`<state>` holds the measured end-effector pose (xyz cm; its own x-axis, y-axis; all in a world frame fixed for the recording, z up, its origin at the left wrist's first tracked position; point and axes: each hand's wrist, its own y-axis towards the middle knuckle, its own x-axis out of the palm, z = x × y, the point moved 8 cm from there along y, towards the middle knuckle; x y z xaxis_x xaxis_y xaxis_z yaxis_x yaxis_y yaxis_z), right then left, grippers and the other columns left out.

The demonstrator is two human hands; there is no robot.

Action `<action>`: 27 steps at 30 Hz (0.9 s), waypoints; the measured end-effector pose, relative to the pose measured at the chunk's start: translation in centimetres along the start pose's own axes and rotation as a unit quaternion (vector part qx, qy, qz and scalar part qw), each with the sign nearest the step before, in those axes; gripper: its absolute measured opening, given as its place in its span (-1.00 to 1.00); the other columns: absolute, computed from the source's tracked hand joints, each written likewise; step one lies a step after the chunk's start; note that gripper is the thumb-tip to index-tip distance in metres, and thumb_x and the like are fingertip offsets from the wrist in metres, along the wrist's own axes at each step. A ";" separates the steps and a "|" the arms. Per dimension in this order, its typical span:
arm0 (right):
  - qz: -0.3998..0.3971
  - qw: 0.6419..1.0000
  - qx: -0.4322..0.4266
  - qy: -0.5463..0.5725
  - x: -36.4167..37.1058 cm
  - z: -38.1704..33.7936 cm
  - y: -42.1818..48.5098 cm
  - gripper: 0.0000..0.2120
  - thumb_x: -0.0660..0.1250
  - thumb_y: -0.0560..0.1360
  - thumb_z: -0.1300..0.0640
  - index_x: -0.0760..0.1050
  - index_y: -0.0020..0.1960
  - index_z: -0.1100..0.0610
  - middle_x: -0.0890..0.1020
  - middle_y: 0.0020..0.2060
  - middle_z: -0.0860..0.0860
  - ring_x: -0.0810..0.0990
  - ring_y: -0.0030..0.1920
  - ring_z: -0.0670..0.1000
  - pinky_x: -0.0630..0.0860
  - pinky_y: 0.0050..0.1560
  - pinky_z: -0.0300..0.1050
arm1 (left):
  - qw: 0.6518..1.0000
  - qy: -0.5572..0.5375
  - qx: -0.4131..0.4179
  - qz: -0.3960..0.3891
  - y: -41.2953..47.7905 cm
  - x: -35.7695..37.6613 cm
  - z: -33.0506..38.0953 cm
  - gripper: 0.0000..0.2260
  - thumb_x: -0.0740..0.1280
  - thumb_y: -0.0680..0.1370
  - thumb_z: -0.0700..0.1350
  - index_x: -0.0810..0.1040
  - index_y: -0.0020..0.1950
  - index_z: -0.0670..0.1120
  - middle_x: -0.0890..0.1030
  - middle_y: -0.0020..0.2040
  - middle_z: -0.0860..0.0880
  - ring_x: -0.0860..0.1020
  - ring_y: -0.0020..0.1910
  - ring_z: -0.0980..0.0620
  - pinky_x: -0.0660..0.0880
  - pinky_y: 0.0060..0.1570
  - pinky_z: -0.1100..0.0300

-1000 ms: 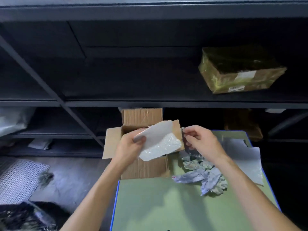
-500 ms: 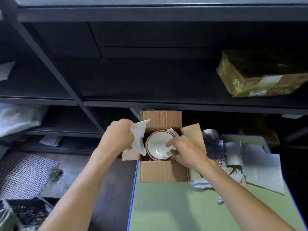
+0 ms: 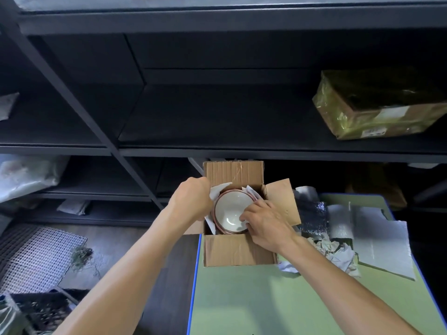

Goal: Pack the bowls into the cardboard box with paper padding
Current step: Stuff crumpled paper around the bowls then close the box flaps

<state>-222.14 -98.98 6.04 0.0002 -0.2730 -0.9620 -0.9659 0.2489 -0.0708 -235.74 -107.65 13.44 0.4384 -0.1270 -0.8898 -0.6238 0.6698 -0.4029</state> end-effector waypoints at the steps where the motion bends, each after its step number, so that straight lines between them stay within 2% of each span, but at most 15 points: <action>1: 0.004 1.000 0.000 0.005 0.1 0.1 -0.1 -0.68 0.28 0.49 0.19 0.61 0.20 0.03 0.63 0.12 -0.06 0.46 0.26 0.05 0.28 0.32 -0.09 | 1.000 0.002 -0.003 -0.001 0.1 0.1 0.0 -0.83 0.21 0.43 -0.37 0.51 -0.05 -0.20 0.66 -0.24 -0.15 0.67 -0.23 -0.10 0.43 -0.40 0.18; 3: 0.010 1.000 0.000 0.010 0.1 0.2 -0.1 -0.70 0.29 0.48 0.19 0.62 0.17 0.03 0.64 0.09 -0.07 0.49 0.23 0.04 0.30 0.31 -0.09 | 1.000 0.001 -0.012 0.007 0.1 0.0 -0.2 -0.86 0.23 0.45 -0.35 0.51 -0.06 -0.18 0.64 -0.28 -0.11 0.60 -0.34 -0.03 0.40 -0.45 0.23; 5: 0.017 1.000 0.005 0.016 0.2 0.3 -0.1 -0.72 0.32 0.46 0.20 0.65 0.12 0.02 0.66 0.05 -0.08 0.52 0.19 0.05 0.34 0.30 -0.08 | 0.999 -0.009 -0.022 0.031 0.4 -0.3 -0.4 -0.88 0.23 0.48 -0.32 0.49 -0.05 -0.17 0.63 -0.28 -0.10 0.57 -0.35 -0.02 0.40 -0.46 0.23; 8: 0.021 1.000 0.009 0.020 0.3 0.2 0.0 -0.72 0.35 0.42 0.24 0.67 0.07 0.01 0.68 -0.02 -0.09 0.55 0.15 0.05 0.36 0.29 -0.09 | 0.999 -0.017 -0.024 0.043 0.8 0.8 -0.3 -0.90 0.22 0.52 -0.27 0.49 -0.03 -0.14 0.63 -0.26 -0.11 0.64 -0.28 -0.05 0.49 -0.38 0.19; 11: 0.014 1.000 0.008 0.012 0.5 0.2 0.0 -0.69 0.34 0.44 0.23 0.67 0.10 -0.03 0.68 -0.01 -0.10 0.53 0.15 0.05 0.30 0.29 -0.13 | 1.000 0.012 -0.004 0.028 1.8 3.2 -0.1 -0.91 0.23 0.50 -0.23 0.51 -0.09 -0.11 0.60 -0.30 -0.04 0.61 -0.29 -0.03 0.57 -0.26 0.11; 14: 0.022 1.000 0.007 0.010 0.4 0.3 0.0 -0.71 0.33 0.46 0.21 0.66 0.11 -0.03 0.67 -0.02 -0.09 0.52 0.15 0.05 0.31 0.27 -0.13 | 0.998 0.055 -0.008 0.024 2.8 4.9 -0.5 -0.91 0.22 0.46 -0.23 0.47 -0.20 -0.07 0.47 -0.38 0.05 0.44 -0.40 0.07 0.35 -0.41 0.19; 15: 0.023 1.000 0.006 0.008 0.3 0.3 0.0 -0.72 0.33 0.47 0.20 0.66 0.11 -0.03 0.68 -0.03 -0.08 0.52 0.15 0.05 0.31 0.27 -0.12 | 0.998 0.052 -0.003 0.037 2.9 5.0 -0.5 -0.91 0.23 0.49 -0.21 0.50 -0.16 -0.07 0.46 -0.37 0.07 0.44 -0.38 0.06 0.34 -0.38 0.19; 18: 0.023 1.000 0.009 0.002 0.2 0.2 -0.2 -0.71 0.33 0.47 0.20 0.66 0.13 -0.03 0.68 -0.01 -0.07 0.53 0.16 0.04 0.27 0.27 -0.13 | 0.995 0.009 0.039 0.095 2.3 4.7 0.0 -0.84 0.25 0.59 -0.10 0.54 0.11 -0.11 0.55 -0.20 0.02 0.53 -0.21 -0.01 0.48 -0.24 0.11; 20: 0.035 0.999 0.011 0.001 0.1 0.3 -0.2 -0.71 0.35 0.45 0.21 0.66 0.12 -0.02 0.69 -0.03 -0.06 0.55 0.13 0.04 0.22 0.26 -0.16 | 0.988 0.007 0.055 0.141 1.5 3.6 0.1 -0.77 0.25 0.61 -0.01 0.54 0.19 -0.09 0.60 -0.08 -0.04 0.56 -0.14 -0.03 0.50 -0.19 0.12; 22: 0.038 0.999 0.008 0.001 0.2 0.1 -0.3 -0.71 0.35 0.45 0.21 0.66 0.12 -0.01 0.70 -0.06 -0.05 0.57 0.10 0.06 0.17 0.28 -0.17 | 0.986 0.000 0.045 0.160 0.9 2.6 -0.5 -0.73 0.19 0.65 0.05 0.58 0.11 -0.09 0.58 -0.14 -0.02 0.52 -0.21 0.01 0.37 -0.30 0.22; 24: 0.034 0.999 0.003 -0.010 0.3 -0.2 -0.2 -0.70 0.33 0.48 0.20 0.65 0.16 -0.02 0.70 -0.04 -0.04 0.56 0.14 0.07 0.13 0.36 -0.18 | 0.991 -0.003 0.027 0.132 1.0 2.7 -1.4 -0.70 0.16 0.67 0.04 0.61 0.00 -0.09 0.62 -0.19 -0.01 0.53 -0.26 0.02 0.33 -0.37 0.25; 27: 0.014 1.000 -0.001 0.004 0.2 -1.2 0.3 -0.71 0.28 0.53 0.16 0.62 0.21 -0.01 0.70 0.03 -0.02 0.53 0.23 0.11 0.25 0.41 -0.06 | 0.991 0.014 0.019 0.131 1.4 3.3 -2.4 -0.79 0.23 0.62 -0.06 0.67 -0.03 -0.03 0.64 -0.19 0.03 0.55 -0.30 0.03 0.28 -0.47 0.28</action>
<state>-222.74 -100.11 6.20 -0.0286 -0.2727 -0.9617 -0.9660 0.2549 -0.0436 -236.70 -108.88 9.48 0.2453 0.0353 -0.9688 -0.6888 0.7096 -0.1486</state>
